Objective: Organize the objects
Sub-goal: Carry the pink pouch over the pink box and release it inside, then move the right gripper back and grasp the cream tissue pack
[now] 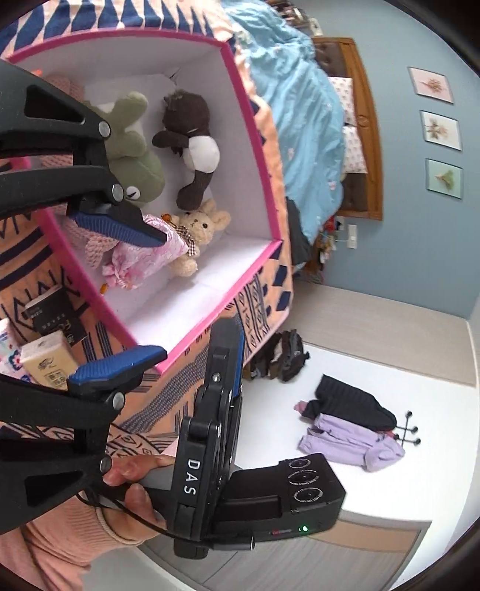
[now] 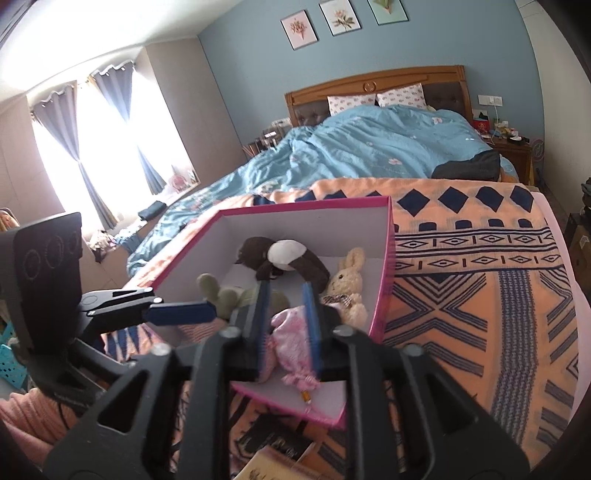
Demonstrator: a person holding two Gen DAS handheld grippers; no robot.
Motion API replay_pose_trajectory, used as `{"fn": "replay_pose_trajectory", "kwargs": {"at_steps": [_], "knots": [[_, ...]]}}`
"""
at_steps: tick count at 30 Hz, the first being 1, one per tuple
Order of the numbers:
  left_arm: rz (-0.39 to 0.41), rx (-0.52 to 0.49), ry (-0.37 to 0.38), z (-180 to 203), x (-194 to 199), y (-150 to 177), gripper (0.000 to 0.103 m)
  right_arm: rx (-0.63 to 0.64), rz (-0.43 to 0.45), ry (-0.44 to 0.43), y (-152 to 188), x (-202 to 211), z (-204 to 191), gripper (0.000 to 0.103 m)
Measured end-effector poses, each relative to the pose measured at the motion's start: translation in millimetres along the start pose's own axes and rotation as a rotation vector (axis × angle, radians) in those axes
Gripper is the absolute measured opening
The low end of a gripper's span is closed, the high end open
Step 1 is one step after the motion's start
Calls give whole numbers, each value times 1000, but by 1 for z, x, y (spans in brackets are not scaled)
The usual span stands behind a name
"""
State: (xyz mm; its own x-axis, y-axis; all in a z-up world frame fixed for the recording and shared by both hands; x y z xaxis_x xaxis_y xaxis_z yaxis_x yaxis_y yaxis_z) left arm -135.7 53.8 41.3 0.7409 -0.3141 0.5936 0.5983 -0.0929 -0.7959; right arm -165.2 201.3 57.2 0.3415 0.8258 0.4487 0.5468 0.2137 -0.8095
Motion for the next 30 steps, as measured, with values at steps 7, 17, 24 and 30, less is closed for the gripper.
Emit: {"fn": "replay_pose_trajectory", "kwargs": {"at_steps": [7, 17, 24, 30], "knots": [[52, -18, 18, 12, 31, 20, 70, -19, 19, -21, 27, 32, -7, 40], [-22, -36, 63, 41, 22, 67, 70, -146, -53, -10, 90, 44, 11, 41], [-97, -9, 71, 48, 3, 87, 70, -230, -108, -13, 126, 39, 21, 42], [-139, 4, 75, 52, -7, 97, 67, -265, -132, -7, 143, 36, 25, 44]]}}
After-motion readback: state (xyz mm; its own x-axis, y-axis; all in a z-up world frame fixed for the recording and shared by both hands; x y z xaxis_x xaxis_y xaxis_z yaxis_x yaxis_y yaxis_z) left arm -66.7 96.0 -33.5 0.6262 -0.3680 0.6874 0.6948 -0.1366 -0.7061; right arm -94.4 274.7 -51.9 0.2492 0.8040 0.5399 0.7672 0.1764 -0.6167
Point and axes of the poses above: each gripper's, at about its wrist camera, not at the fingertips, and x roughly against the way its jaws point, z to its right, y to its underside, the point moved 2 cm from there along -x, roughly the way its jaws point, and after that the axes turned 8 degrees about -y, right-handed, at the moved point
